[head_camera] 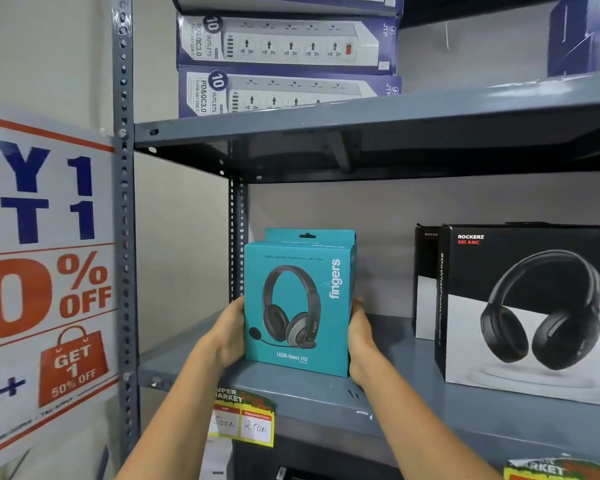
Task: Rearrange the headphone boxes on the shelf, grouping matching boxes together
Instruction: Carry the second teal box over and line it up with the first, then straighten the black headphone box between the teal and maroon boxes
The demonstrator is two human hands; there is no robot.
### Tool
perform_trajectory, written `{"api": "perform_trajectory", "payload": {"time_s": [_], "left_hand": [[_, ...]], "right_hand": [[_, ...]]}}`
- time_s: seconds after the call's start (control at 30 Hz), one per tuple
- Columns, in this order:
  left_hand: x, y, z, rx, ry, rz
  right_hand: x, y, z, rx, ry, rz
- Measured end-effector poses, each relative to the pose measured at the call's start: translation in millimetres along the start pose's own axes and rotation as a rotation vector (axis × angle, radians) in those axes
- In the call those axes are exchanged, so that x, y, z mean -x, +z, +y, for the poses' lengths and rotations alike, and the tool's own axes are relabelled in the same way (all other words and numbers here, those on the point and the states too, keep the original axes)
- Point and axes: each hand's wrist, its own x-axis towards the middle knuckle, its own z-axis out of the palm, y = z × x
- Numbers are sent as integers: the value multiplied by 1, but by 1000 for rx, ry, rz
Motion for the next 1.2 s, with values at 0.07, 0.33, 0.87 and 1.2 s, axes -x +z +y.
{"api": "perform_trajectory", "payload": {"time_s": [0.07,0.33,0.87,1.2], "left_hand": [[4,2,2,-13,4,24],[78,73,21,-156,710,610],[12,305,-15,132,115,-4],[-39,294,-37,41,-54,5]], "right_hand": [[10,3,-4,-5,10,4],[84,-38,-38,283,-747,296],[74,-295,-86,315,-509,582],[5,-319,-94,27,-99,209]]}}
